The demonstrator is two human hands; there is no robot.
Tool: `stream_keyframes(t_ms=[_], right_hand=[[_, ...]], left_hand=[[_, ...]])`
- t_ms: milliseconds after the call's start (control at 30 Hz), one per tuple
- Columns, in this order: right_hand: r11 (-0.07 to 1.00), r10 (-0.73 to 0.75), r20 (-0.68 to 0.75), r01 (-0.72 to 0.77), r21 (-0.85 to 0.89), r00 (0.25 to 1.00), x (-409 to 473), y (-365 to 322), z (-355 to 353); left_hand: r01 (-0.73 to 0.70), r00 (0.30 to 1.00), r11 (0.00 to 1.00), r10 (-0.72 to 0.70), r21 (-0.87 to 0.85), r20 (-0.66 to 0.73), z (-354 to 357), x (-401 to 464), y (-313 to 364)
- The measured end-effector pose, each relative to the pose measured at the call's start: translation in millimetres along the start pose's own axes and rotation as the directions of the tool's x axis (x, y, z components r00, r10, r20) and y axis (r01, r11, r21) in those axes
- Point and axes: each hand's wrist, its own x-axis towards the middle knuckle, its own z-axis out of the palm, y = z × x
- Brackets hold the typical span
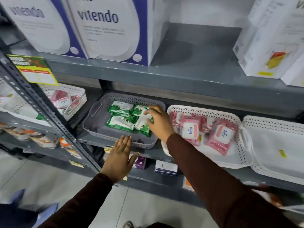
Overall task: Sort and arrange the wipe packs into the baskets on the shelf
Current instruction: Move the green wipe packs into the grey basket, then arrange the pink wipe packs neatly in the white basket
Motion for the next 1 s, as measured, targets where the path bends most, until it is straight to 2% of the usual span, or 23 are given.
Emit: stream_keyframes(t_ms=[100, 233, 300, 400, 433, 500, 600, 700, 767, 867, 1000], right_hand=[[0.995, 0.095, -0.186, -0.094, 0.016, 0.978, -32, 38, -42], [0.908, 0.35, -0.237, -0.39, -0.153, 0.906, -79, 103, -108], [0.827, 0.498, -0.165, -0.523, -0.205, 0.852, -97, 129, -137], [0.763, 0.642, 0.07, -0.629, -0.151, 0.763, -112, 152, -166], [0.753, 0.658, 0.116, -0.652, -0.093, 0.744, -115, 155, -172], [0.765, 0.641, 0.116, -0.644, -0.01, 0.759, -119, 157, -177], [0.77, 0.638, 0.055, -0.637, -0.025, 0.768, -125, 157, -171], [0.678, 0.716, -0.17, -0.732, -0.065, 0.677, -128, 157, -160], [0.581, 0.787, -0.22, -0.812, -0.046, 0.576, -124, 152, -155], [0.526, 0.824, -0.204, -0.847, -0.072, 0.529, -120, 147, -151], [0.558, 0.811, -0.037, -0.791, -0.25, 0.584, -119, 149, -159]], left_hand=[[-0.052, 0.999, 0.999, 0.052, -0.008, -0.005, 7, 11, 29], [-0.192, 0.981, 0.979, 0.191, -0.07, -0.024, 20, 25, 73], [-0.305, 0.952, 0.949, 0.304, -0.078, -0.022, 26, 29, 96], [-0.447, 0.894, 0.889, 0.447, -0.1, -0.024, 37, 34, 129], [-0.472, 0.881, 0.876, 0.472, -0.105, -0.026, 41, 36, 139], [-0.498, 0.866, 0.862, 0.499, -0.095, -0.018, 46, 40, 156], [-0.507, 0.861, 0.858, 0.509, -0.085, 0.0, 50, 45, 173], [-0.493, 0.869, 0.862, 0.495, -0.114, -0.018, 51, 49, 182], [-0.491, 0.87, 0.863, 0.491, -0.115, -0.033, 53, 49, 182], [-0.499, 0.866, 0.861, 0.499, -0.101, -0.032, 55, 44, 181], [-0.49, 0.871, 0.866, 0.489, -0.097, -0.036, 53, 41, 182]])
